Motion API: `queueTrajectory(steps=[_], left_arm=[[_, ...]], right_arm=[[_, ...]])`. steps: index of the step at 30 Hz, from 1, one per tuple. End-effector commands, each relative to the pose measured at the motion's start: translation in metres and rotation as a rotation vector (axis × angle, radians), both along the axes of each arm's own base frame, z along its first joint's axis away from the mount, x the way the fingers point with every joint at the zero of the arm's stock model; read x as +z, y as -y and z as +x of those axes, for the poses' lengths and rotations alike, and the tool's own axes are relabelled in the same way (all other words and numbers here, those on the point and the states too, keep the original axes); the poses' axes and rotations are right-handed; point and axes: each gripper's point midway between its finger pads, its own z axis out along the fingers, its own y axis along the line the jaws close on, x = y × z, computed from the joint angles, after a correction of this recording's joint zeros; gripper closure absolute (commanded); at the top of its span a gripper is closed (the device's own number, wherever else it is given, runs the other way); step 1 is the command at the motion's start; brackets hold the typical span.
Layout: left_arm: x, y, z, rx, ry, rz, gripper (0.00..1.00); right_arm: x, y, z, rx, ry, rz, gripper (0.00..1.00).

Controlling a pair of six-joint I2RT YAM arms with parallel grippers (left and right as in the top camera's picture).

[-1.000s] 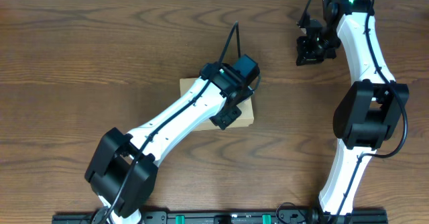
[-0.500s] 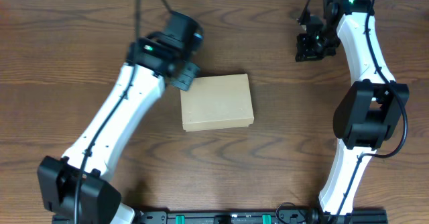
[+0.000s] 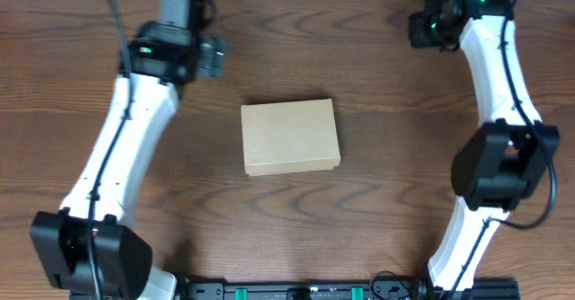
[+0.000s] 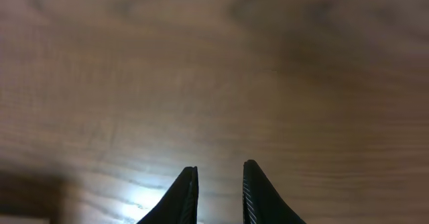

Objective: Pack container

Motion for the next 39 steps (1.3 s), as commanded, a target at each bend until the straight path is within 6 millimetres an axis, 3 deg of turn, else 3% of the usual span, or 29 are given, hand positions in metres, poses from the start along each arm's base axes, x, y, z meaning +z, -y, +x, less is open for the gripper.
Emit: queueTrajectory(steps=[1, 3, 6, 10, 15, 26, 32, 35, 39], left_arm=[[-0.006, -0.030, -0.004, 0.070, -0.029, -0.132, 0.00], [-0.017, -0.045, -0.013, 0.105, -0.075, -0.176, 0.00], [-0.034, -0.055, -0.030, 0.131, -0.152, -0.198, 0.08], [-0.057, -0.052, -0.050, 0.167, -0.194, -0.205, 0.10], [-0.066, -0.048, -0.080, 0.205, -0.131, -0.247, 0.10], [-0.049, -0.033, -0.172, 0.146, 0.065, -0.269, 0.10], [-0.047, -0.041, -0.211, 0.205, 0.164, -0.269, 0.09], [-0.050, -0.043, -0.230, 0.208, 0.176, -0.265, 0.03], [-0.052, -0.044, -0.242, 0.222, 0.208, -0.283, 0.05]], right_arm=[[0.057, 0.019, -0.004, -0.113, 0.115, -0.058, 0.86], [0.069, 0.024, -0.012, -0.159, 0.124, -0.065, 0.88], [0.083, 0.025, -0.030, -0.172, 0.112, -0.061, 0.89], [0.098, 0.026, -0.050, -0.192, 0.128, -0.065, 0.91], [0.099, 0.026, -0.078, -0.216, 0.164, -0.052, 0.93], [0.051, 0.019, -0.182, -0.242, 0.218, -0.018, 0.90], [0.015, 0.007, -0.244, -0.223, 0.211, 0.032, 0.83], [-0.002, 0.000, -0.271, -0.201, 0.220, 0.061, 0.80], [-0.013, -0.008, -0.298, -0.175, 0.244, 0.083, 0.75]])
